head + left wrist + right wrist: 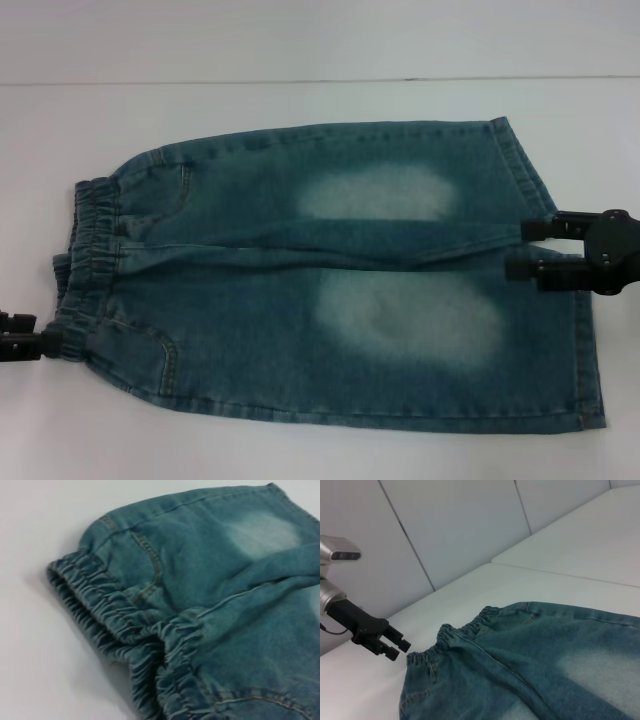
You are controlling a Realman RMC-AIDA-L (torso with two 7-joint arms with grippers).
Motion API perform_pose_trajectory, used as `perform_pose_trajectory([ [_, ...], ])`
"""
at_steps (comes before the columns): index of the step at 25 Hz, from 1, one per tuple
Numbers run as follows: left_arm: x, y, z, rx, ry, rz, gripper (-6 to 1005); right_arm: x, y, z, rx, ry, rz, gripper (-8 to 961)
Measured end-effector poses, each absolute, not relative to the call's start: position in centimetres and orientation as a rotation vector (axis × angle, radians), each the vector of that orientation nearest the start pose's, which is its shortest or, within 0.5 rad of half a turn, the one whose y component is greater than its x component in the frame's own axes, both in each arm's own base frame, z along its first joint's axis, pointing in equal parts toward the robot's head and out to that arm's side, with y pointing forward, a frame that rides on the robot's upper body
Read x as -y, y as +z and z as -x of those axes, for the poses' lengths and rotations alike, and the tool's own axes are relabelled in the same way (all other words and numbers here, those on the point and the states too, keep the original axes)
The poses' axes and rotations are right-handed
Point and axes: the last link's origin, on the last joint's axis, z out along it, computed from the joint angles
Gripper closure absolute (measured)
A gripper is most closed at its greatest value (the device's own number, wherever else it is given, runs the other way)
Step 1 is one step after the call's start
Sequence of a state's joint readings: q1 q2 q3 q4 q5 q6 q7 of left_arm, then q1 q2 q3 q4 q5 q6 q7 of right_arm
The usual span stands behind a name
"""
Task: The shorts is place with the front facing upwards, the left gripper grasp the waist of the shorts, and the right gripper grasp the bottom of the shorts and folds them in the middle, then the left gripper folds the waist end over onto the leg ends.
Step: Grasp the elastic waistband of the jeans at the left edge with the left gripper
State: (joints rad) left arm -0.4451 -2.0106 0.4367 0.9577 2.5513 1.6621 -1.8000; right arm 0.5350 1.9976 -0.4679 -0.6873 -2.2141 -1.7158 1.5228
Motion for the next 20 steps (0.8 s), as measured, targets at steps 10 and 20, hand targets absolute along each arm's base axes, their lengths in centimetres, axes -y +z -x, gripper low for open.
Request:
perform_pose_trajectory([
  [10, -29.1, 8.2, 35.7, 1.248, -0.007, 2.478, 463, -31.9, 4.6, -29.0, -0.847, 0.636, 2.716, 134],
  [20, -29.6, 7.4, 35.3, 1.253, 0.023, 2.488, 468, -31.9, 4.4, -28.8, -0.841, 0.642, 2.722, 134],
])
